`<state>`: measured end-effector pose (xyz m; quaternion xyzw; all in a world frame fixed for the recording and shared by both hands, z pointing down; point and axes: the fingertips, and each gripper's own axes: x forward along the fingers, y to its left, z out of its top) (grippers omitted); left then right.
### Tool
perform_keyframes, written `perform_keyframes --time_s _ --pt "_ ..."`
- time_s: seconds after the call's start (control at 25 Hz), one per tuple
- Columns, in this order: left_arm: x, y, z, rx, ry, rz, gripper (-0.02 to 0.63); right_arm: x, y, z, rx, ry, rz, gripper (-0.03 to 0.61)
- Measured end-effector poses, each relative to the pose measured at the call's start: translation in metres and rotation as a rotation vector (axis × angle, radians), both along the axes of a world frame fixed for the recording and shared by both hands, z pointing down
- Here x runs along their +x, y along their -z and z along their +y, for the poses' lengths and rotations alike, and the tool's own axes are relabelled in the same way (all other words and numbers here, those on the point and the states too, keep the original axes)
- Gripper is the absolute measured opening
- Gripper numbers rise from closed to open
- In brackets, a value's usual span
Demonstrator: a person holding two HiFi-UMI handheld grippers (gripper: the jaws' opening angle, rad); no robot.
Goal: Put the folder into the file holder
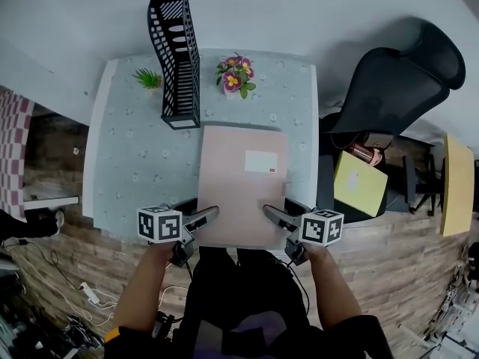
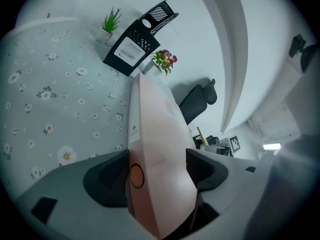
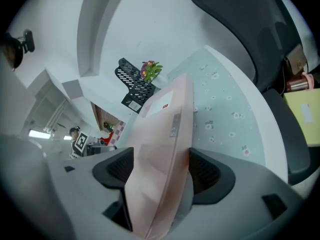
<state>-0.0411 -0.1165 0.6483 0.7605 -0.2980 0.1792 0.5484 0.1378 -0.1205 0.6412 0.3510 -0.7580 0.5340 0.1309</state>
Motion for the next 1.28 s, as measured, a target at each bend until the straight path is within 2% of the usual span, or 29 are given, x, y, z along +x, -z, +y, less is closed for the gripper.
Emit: perform_keyframes --time_s 0.2,0.28,0.36,0.56,0.8,0.96,1.12,1.28 --pt "-0.006 0.012 -0.006 -0.018 0.057 0.1 0.331 0.008 0.012 -0.006 -0.007 -0.082 -0.092 0.335" --pt "-0.006 0.017 -0.009 -0.024 0.074 0.137 0.331 0.013 0.019 -0.011 0.006 -0.116 -0.117 0.256" --pt "-0.005 0.017 -0.006 -0.034 0.079 0.147 0.331 0.015 0.026 -0.016 0.025 -0.135 -0.125 0.221" --pt "0.0 0.018 0.001 -0.023 0.074 0.135 0.331 0.012 0.043 -0.026 0.077 -0.128 -0.107 0.216" --pt "0.0 0.017 0.005 0.02 0.037 0.041 0.328 0.014 0.066 -0.022 0.155 -0.085 -0.069 0.204" --pt "0.006 0.038 0.002 0.131 -0.006 0.013 0.325 0.019 0.094 -0.014 0.246 -0.047 -0.107 0.198" --pt "0.009 0.073 -0.011 0.316 -0.021 0.001 0.322 0.023 0.131 -0.011 0.345 -0.008 -0.166 0.193" --pt "0.012 0.117 -0.025 0.497 0.018 0.011 0.321 0.029 0.165 -0.017 0.433 -0.044 -0.207 0.195"
